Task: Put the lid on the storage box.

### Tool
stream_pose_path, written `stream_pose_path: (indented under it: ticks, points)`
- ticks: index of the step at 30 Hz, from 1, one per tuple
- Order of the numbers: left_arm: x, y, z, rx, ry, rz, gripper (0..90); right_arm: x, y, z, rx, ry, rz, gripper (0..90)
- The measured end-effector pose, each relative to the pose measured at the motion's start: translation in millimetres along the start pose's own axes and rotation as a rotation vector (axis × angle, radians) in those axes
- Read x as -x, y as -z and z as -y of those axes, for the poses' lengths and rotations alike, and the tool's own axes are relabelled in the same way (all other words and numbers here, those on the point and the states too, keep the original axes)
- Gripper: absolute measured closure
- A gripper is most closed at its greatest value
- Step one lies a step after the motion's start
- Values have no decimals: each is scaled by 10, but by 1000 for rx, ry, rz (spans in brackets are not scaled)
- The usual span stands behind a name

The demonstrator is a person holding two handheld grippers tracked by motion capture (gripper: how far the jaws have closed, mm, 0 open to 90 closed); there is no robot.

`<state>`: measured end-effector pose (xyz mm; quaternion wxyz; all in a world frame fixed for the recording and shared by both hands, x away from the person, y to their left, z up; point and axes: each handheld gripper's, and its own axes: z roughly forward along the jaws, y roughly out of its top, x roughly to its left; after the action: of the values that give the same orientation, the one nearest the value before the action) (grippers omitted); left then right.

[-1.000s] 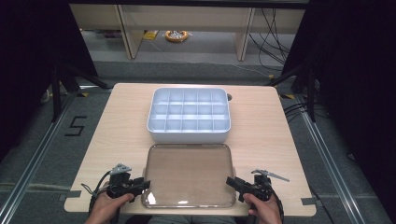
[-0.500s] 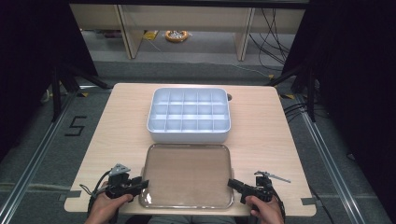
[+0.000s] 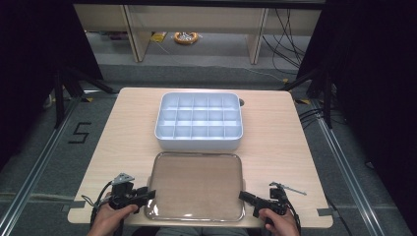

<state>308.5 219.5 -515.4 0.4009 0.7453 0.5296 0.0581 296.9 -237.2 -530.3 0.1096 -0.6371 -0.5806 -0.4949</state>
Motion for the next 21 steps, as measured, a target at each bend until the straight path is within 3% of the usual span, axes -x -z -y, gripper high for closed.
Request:
stream_pose_path:
  ticks: [1, 2, 4, 5, 6, 7, 8, 9, 10, 14, 15, 17, 18, 19, 20, 21]
  points:
    - [0, -5, -1, 7, 4, 5, 572, 25, -9, 5, 10, 23, 6, 700]
    - [-10, -6, -2, 7, 10, 14, 573, 5, 0, 16, -2, -20, -6, 699]
    - [-11, -15, 6, 18, 43, 41, 575, -14, -52, 68, -21, -36, -50, 667]
    - [-15, -2, 5, -2, 4, 29, 577, -48, -57, 79, -15, -3, -37, 653]
    - [-6, -2, 3, -7, -13, 22, 579, -45, -69, 60, 9, 91, -7, 650]
    - [10, -9, 3, 1, -14, 19, 577, -105, -47, 48, 9, 55, -8, 655]
    - [17, -15, 3, 7, -1, 27, 552, -72, -25, 29, 4, 107, -23, 659]
    - [17, -15, 3, 7, -1, 27, 536, -72, -25, 29, 4, 107, -23, 659]
    - [23, -26, 7, 23, 24, 42, 514, -60, -30, 48, -2, 137, -4, 653]
    - [31, -31, 11, 29, 45, 63, 455, -87, -27, 38, 16, 180, -16, 649]
    - [42, -36, 10, 29, 44, 66, 398, -150, 6, 35, 18, 228, -17, 640]
    - [47, -38, 11, 32, 39, 63, 386, -162, 8, 36, 25, 240, -21, 639]
    - [45, -39, 10, 31, 33, 67, 366, -188, 28, 34, 30, 265, -33, 639]
    - [49, -43, 10, 38, 38, 58, 351, -219, 51, 35, 44, 322, -31, 632]
    - [49, -43, 10, 38, 38, 58, 336, -219, 51, 35, 44, 322, -31, 632]
    - [31, -23, 4, 14, 10, 38, 336, -236, 58, 35, 55, 349, -18, 633]
